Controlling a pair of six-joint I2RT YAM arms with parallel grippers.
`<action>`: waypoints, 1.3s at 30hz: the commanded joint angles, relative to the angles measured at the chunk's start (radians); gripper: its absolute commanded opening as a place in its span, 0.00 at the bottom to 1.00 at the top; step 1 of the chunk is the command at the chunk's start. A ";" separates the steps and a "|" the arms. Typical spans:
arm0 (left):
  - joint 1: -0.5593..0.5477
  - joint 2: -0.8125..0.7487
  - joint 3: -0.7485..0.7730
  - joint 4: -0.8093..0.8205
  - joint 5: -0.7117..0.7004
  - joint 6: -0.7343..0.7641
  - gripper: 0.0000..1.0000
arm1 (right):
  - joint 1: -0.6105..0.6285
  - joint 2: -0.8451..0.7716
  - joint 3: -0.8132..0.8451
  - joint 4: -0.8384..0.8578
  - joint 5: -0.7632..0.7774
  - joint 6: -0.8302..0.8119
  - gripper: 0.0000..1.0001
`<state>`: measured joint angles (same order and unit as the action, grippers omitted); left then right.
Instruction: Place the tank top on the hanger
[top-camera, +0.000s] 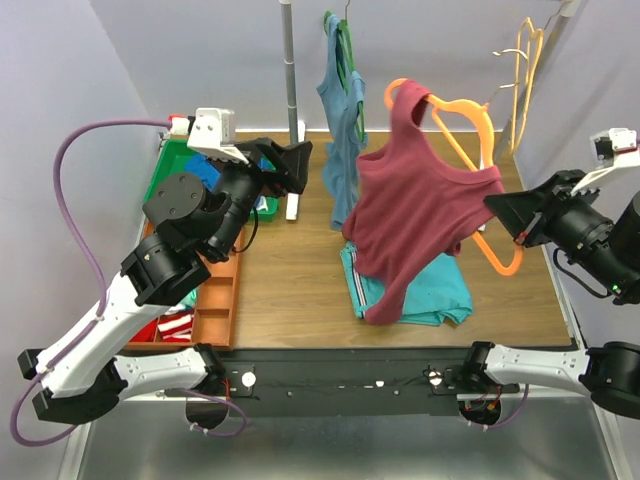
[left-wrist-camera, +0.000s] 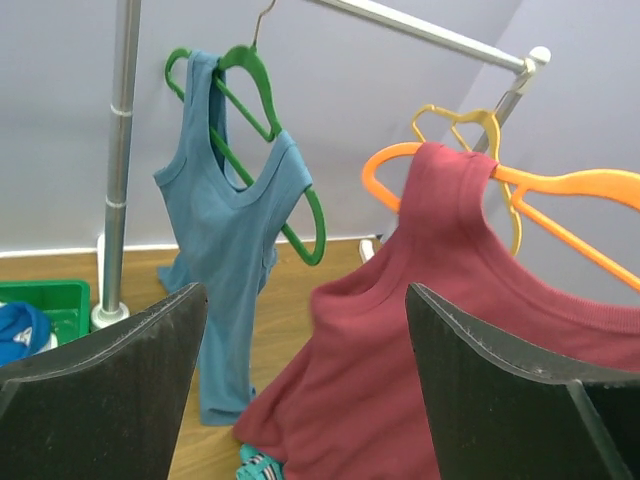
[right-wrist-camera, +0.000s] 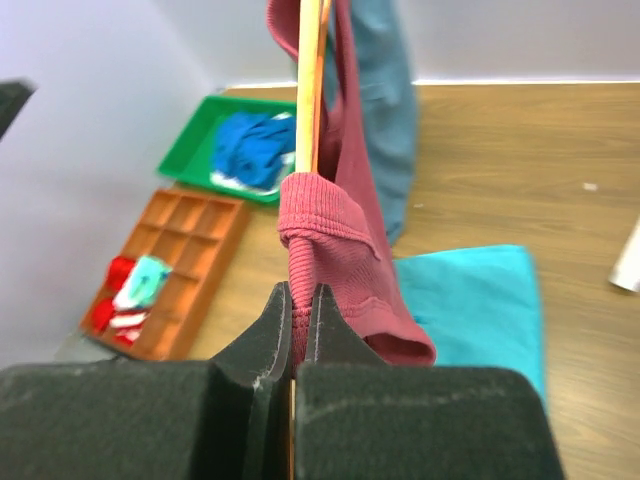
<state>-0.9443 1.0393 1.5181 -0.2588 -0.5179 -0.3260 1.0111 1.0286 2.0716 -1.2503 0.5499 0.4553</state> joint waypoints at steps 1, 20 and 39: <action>0.002 -0.011 -0.071 0.003 0.024 -0.038 0.88 | 0.001 -0.012 -0.053 -0.018 0.166 0.023 0.01; 0.002 -0.045 -0.183 -0.056 0.071 -0.084 0.86 | -0.003 0.160 -0.381 0.310 0.343 -0.050 0.01; 0.002 -0.105 -0.193 -0.141 0.050 -0.067 0.86 | -0.592 0.507 0.031 0.425 -0.134 -0.248 0.01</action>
<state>-0.9440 0.9527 1.3144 -0.3599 -0.4587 -0.4091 0.4431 1.4876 1.9743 -0.8833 0.4759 0.2550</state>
